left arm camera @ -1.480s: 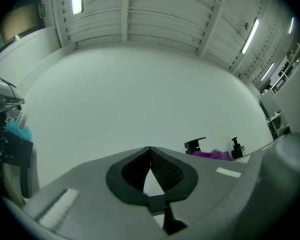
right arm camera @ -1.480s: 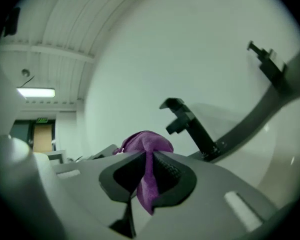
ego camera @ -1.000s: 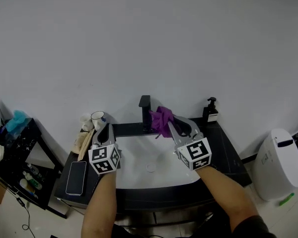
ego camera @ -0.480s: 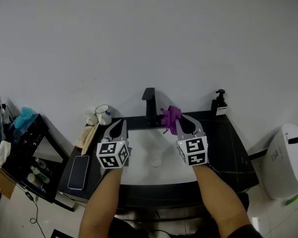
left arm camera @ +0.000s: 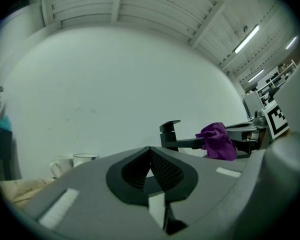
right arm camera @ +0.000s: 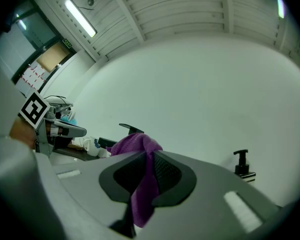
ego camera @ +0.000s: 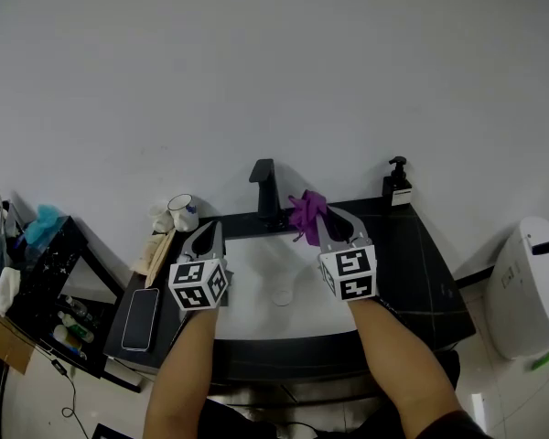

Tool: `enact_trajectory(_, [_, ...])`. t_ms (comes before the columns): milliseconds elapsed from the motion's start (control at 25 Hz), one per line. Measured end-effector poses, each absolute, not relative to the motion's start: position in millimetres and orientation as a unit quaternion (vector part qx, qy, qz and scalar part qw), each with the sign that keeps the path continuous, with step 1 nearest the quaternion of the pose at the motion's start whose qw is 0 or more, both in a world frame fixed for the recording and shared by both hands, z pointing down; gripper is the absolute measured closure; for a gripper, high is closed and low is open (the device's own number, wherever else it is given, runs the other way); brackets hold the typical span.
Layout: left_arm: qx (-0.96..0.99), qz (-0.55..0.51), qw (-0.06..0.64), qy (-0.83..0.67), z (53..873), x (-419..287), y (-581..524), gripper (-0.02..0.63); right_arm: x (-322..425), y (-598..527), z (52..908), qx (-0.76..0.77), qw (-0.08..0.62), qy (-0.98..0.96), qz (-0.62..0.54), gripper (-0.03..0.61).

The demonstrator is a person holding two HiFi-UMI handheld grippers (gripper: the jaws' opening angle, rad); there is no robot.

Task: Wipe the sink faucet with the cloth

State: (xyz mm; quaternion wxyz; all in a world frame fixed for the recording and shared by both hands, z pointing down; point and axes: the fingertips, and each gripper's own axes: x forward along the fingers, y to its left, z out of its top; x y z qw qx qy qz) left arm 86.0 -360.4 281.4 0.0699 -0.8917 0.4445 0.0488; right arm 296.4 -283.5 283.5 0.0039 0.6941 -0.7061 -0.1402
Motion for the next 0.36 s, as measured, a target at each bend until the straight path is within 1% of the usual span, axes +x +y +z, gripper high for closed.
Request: enact_trajectory(360, [-0.893, 0.044, 0.078, 0.441, 281.5, 91.2, -358.8, 0.595, 296.4, -283.5, 287.1, 0.692, 0.013, -0.707, -0.145, 0.537])
